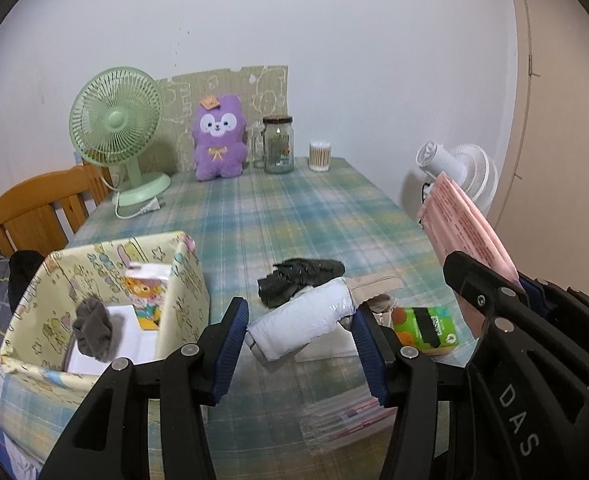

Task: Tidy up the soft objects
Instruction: 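Lift the pink packet and white rolled cloth and carry them toward the box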

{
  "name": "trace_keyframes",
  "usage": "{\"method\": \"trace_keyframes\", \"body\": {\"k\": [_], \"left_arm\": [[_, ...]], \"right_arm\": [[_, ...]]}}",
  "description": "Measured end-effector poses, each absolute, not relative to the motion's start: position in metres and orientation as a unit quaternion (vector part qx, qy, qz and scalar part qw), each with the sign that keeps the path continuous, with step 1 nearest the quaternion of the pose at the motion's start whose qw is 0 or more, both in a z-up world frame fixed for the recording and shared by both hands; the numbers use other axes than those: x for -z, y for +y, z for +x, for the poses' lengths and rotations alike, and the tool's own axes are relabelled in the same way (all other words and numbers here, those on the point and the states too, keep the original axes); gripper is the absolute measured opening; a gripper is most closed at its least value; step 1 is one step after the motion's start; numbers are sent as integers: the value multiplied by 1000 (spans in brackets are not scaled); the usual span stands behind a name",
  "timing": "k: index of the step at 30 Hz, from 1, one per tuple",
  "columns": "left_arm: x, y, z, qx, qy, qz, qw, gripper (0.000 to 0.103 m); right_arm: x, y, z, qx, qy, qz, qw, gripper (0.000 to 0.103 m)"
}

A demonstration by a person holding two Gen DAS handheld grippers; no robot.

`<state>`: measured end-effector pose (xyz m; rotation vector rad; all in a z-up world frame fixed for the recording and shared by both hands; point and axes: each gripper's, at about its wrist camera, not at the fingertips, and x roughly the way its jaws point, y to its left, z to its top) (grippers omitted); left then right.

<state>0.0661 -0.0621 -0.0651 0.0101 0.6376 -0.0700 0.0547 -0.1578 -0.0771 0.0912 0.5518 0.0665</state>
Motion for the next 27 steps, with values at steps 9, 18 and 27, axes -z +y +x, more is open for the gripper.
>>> {"method": "trace_keyframes", "body": {"k": [9,18,27], "left_arm": [[44,-54,57,37,297,7,954,54],[28,-41,55,49,284,6,958,54],[22,-25,57,51,279,11,959,55]], "right_arm": [[54,-151,44,-35,258,46,964,14],[36,-142,40,-33,241,40,969,14],[32,-124,48,-41,243,39,968,14]]}}
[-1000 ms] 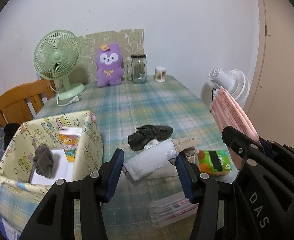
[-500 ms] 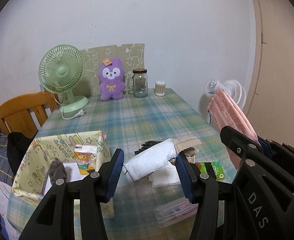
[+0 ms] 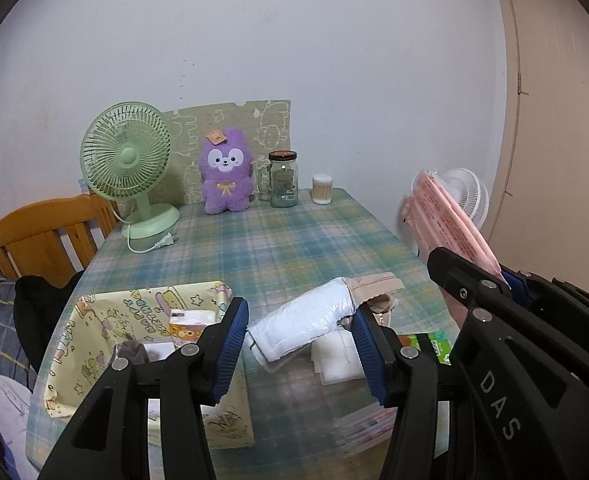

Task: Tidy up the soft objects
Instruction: 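Lift the pink packet and white rolled cloth and carry them toward the box, then lower the white rolled cloth with the left gripper while the right lowers the pink packet into the box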

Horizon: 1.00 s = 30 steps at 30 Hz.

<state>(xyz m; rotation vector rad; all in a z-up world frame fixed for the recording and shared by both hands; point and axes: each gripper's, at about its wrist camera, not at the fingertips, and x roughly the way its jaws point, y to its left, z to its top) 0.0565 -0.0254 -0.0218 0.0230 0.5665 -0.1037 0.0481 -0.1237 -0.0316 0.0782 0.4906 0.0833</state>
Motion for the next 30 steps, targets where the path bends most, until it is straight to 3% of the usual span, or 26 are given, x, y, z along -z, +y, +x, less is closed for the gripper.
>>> {"method": "trace_keyframes", "body": {"k": [30], "left_arm": [[25,60,73,5,284,14,959,55]], "right_arm": [[38,-33,82,-112,260,25,959,14]]}}
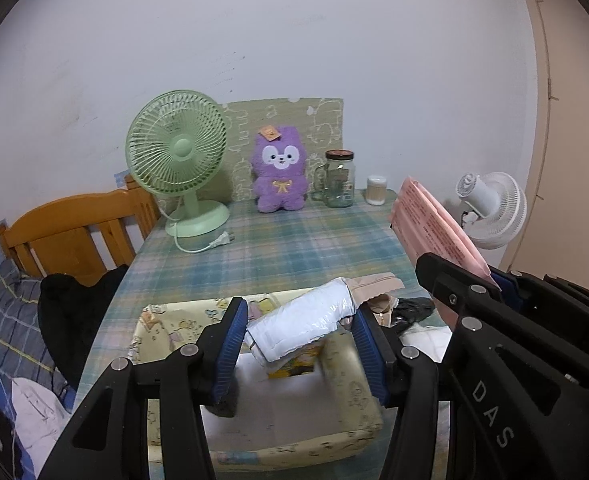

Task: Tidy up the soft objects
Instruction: 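Lower the white rolled cloth with the left gripper while the right lowers the pink packet into the box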

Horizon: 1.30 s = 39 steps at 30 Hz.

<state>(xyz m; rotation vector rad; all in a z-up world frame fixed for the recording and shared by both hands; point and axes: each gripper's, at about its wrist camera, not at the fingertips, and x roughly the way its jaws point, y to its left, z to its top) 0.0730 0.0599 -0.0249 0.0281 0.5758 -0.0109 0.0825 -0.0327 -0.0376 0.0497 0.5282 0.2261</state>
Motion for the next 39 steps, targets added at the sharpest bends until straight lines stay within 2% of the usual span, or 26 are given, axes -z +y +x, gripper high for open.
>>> {"method": "trace_keyframes", "body": {"k": [19,27,32,36,39], "left_arm": [[60,109,83,-25,329,7,944,55],[78,125,86,-37,357,11,933,58],[86,131,88,-45,373,19,927,66],[93,136,90,-46,388,10,921,82],[95,137,90,-45,390,11,920,82]], "right_arm": [[70,21,99,-153,301,10,941,14],[86,41,103,-179,320,3,931,14],[95,51,107,-191,335,-1,923,14],[102,57,111,-202,346,-1,916,14],[107,59,115,-216,356,8,909,14]]}}
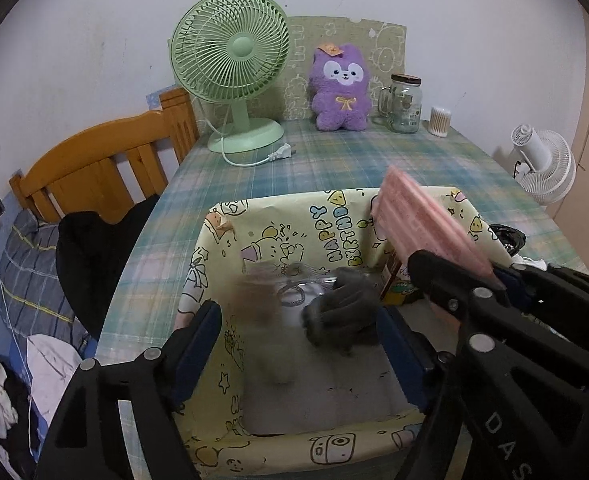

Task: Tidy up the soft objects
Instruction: 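Lower the white rolled cloth with the left gripper while the right lowers the pink packet into the box, then open the left gripper to release the cloth while the right opens to release the pink packet, then move both grippers back over the table toward the green tissue pack and plastic bag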

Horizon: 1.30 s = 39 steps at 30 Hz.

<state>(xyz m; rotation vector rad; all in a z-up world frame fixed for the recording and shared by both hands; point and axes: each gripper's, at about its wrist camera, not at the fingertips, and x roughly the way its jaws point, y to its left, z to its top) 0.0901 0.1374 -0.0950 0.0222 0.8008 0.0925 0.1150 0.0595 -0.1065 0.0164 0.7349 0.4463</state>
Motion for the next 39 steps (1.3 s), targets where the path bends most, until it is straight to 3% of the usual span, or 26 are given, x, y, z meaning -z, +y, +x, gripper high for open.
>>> {"method": "trace_keyframes", "body": {"k": [6,8,10,12,39], "left_arm": [[96,134,92,-43,393,18,918,87],[96,133,93,-39,393,15,918,89],[96,133,94,-35,396,11,918,90],[95,132,95,-34,394,6,918,91],[46,75,88,1,334,9,943,98]], "right_arm": [[114,59,123,-228,378,20,897,15],[112,57,123,-219,377,13,900,28],[111,54,124,-210,374,9,903,58],[109,50,124,-207,371,13,905,67],[58,-18,106,-145,323,40,934,88]]}}
